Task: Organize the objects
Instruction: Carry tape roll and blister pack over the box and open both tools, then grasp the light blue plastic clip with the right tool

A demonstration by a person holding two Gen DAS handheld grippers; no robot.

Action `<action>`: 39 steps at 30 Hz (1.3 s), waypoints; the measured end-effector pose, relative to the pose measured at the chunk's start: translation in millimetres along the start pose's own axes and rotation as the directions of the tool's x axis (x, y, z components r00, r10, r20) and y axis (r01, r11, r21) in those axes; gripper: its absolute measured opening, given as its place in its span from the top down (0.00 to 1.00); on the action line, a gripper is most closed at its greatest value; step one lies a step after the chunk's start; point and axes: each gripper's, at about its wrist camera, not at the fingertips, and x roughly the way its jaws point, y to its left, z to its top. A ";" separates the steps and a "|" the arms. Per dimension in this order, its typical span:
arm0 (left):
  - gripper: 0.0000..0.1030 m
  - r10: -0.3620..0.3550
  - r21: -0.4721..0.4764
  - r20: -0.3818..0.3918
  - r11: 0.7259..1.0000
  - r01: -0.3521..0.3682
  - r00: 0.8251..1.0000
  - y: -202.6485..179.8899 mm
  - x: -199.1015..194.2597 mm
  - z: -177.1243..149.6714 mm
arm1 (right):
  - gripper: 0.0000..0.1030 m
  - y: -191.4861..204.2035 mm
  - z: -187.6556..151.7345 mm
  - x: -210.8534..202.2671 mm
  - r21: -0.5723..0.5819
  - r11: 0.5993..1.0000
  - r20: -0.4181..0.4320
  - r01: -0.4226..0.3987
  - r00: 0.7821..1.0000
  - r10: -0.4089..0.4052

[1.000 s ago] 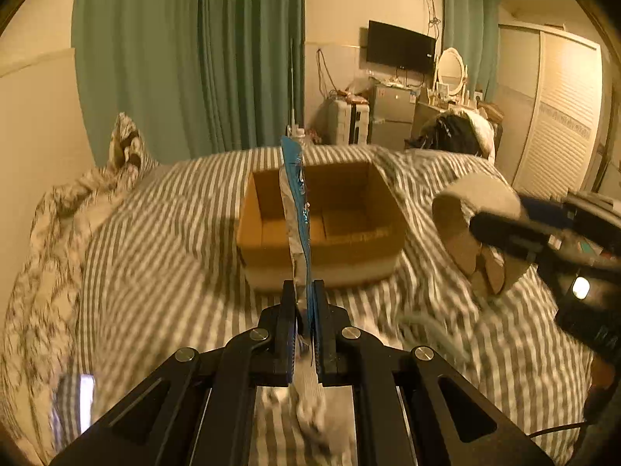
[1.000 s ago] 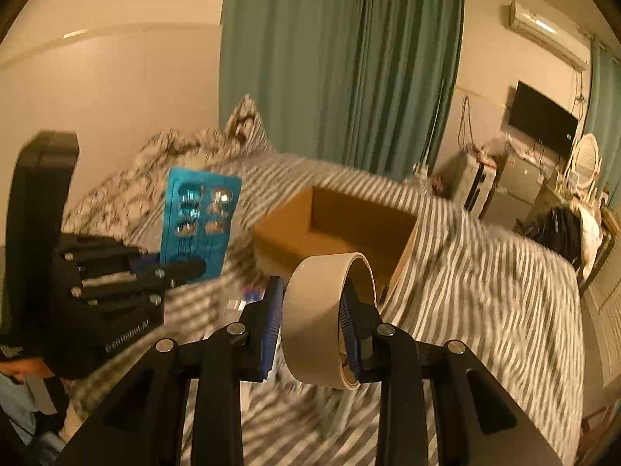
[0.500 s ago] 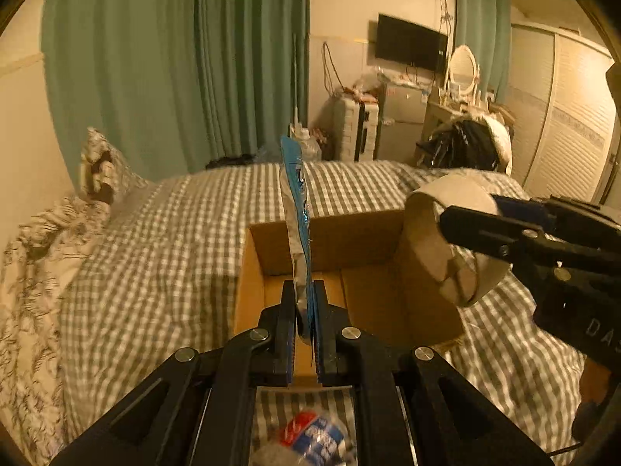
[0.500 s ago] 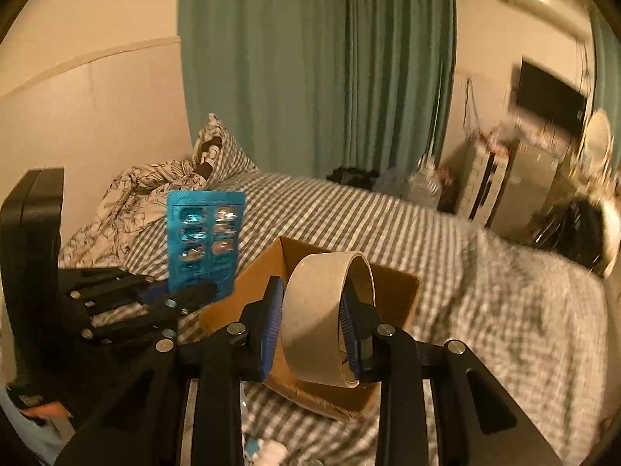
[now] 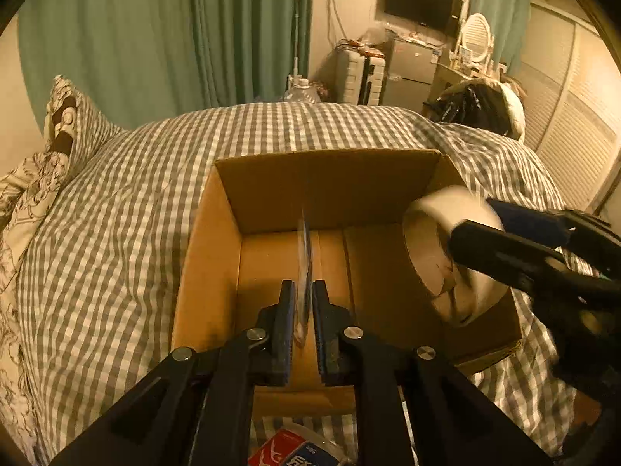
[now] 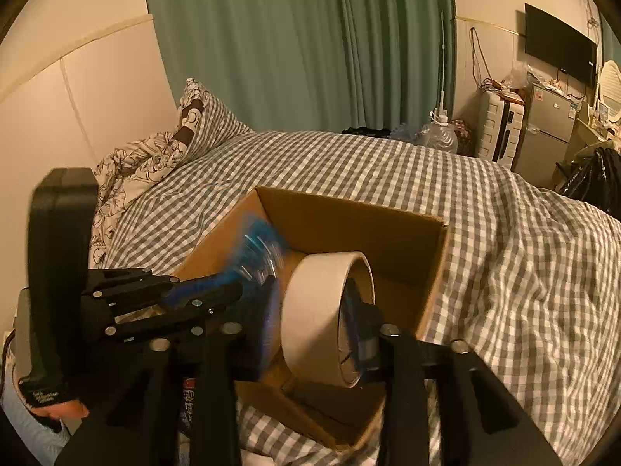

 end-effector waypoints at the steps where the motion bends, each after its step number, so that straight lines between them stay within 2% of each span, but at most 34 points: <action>1: 0.71 0.010 -0.003 0.001 1.000 -0.010 1.000 -1.0 -3.4 0.8 | 0.40 -0.8 0.1 -7.7 0.000 1.000 0.016 0.010 1.000 -0.010; 2: 0.60 0.027 -0.005 0.007 1.000 -0.027 1.000 -2.1 -8.3 1.1 | 0.33 -1.8 1.6 -13.1 0.000 1.000 0.029 0.017 0.999 -0.017; 3: 0.37 0.049 -0.006 0.017 0.999 -0.049 0.999 -3.4 -14.7 1.3 | 0.33 -2.2 2.9 -20.5 -0.004 1.000 0.041 0.024 0.999 -0.023; 4: 0.26 0.073 -0.008 0.033 0.997 -0.072 0.997 -5.1 -21.9 0.8 | 0.33 -1.4 5.2 -28.4 -0.009 1.000 0.051 0.029 0.998 -0.028; 8: 0.24 0.097 -0.002 0.067 0.995 -0.097 0.993 -9.4 -52.7 -4.2 | 0.31 4.0 9.0 -64.8 -0.029 0.997 0.086 0.067 0.994 -0.064; 10: 0.11 0.107 -0.017 0.084 0.994 -0.106 0.991 -8.5 -69.1 -8.5 | 0.30 8.1 7.8 -83.5 -0.050 0.995 0.095 0.091 0.992 -0.086; 15: 0.06 0.129 -0.053 0.129 0.991 -0.123 0.983 -2.7 -108.6 -27.6 | 0.27 21.8 -4.3 -125.5 -0.116 0.982 0.122 0.148 0.983 -0.134; 21: 0.03 0.169 -0.084 0.127 0.984 -0.159 0.977 0.4 -129.1 -67.8 | 0.27 32.2 -37.9 -142.3 -0.144 0.973 0.082 0.180 0.982 -0.170; 28: 0.03 0.205 -0.125 0.056 0.973 -0.197 0.977 -0.5 -116.2 -128.8 | 0.27 47.9 -100.2 -116.1 -0.183 0.961 -0.031 0.207 0.976 -0.216; 31: 0.03 0.198 -0.140 0.032 0.971 -0.192 0.980 -2.7 -109.1 -153.8 | 0.27 48.7 -122.9 -101.4 -0.193 0.954 -0.077 0.230 0.966 -0.249; 35: 0.03 0.191 -0.119 -0.009 0.974 -0.190 0.982 -10.2 -97.1 -178.8 | 0.27 46.0 -152.6 -80.3 -0.173 0.960 -0.161 0.219 0.956 -0.247; 39: 0.03 0.164 -0.099 -0.056 0.981 -0.169 0.985 -21.7 -83.8 -198.6 | 0.27 44.3 -175.1 -58.1 -0.163 0.959 -0.234 0.234 0.935 -0.268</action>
